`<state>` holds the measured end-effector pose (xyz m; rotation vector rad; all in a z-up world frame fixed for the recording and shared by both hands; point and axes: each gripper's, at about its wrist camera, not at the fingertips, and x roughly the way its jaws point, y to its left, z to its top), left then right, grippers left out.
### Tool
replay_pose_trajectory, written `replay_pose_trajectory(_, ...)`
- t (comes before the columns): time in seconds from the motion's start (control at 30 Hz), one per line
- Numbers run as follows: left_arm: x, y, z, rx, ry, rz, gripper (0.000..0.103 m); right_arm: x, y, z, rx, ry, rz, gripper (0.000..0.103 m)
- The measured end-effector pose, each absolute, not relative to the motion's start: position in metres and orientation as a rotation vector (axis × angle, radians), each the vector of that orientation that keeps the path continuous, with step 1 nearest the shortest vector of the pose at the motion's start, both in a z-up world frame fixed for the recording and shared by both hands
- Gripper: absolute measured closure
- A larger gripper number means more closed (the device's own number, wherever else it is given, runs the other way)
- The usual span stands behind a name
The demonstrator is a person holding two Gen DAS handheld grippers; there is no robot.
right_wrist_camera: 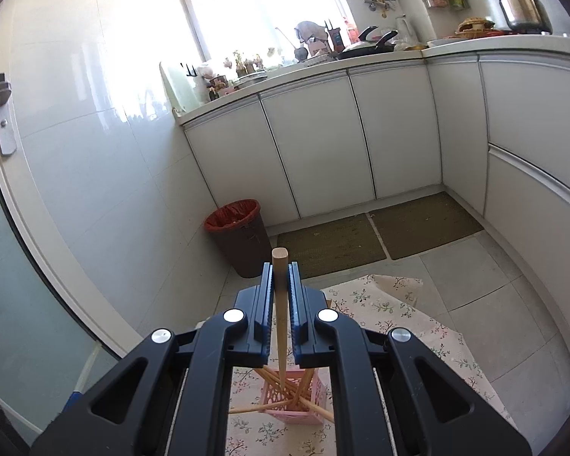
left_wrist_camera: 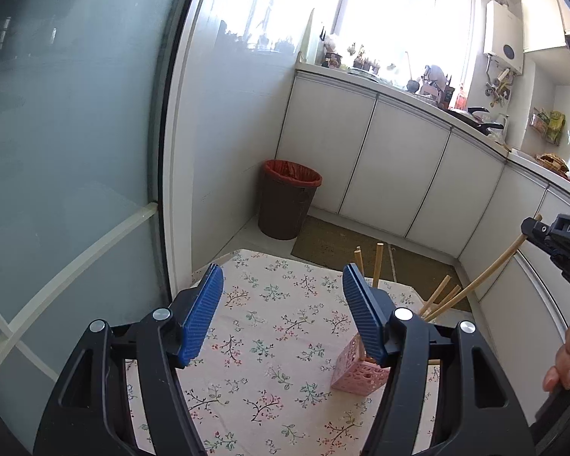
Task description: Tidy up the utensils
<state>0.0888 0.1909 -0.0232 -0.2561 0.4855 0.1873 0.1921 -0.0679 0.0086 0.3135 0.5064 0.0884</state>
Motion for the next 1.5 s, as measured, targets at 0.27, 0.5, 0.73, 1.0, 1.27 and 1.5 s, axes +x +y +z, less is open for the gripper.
replay_pose_trajectory(0.27, 0.093, 0.203, -0.029, -0.264, 0.516, 0.217, 0.035, 0.208, -0.048, -0.028, 0.272, 0.535, 0.090, 0.089)
replay_pose_trajectory(0.5, 0.090, 0.196, -0.025, -0.244, 0.523, 0.211, 0.027, 0.170, -0.063, 0.006, 0.230, 0.433, 0.046, 0.054)
replay_pose_trajectory(0.73, 0.085, 0.165, -0.023, -0.157, 0.564, 0.135, 0.012, 0.104, -0.093, -0.002, 0.241, 0.425, -0.018, 0.017)
replay_pose_trajectory(1.0, 0.095, 0.103, -0.074, 0.058, 0.821, -0.031, 0.007, 0.049, -0.122, -0.048, 0.150, 0.573, -0.137, 0.008)
replay_pose_trajectory(1.27, 0.095, 0.036, -0.167, 0.311, 1.153, -0.220, 0.007, 0.007, -0.155, -0.116, 0.217, 0.822, -0.187, 0.008)
replay_pose_trajectory(1.5, 0.110, 0.024, -0.223, 0.332, 1.386, -0.287, 0.007, -0.002, -0.177, -0.172, 0.333, 1.028, -0.229, 0.008)
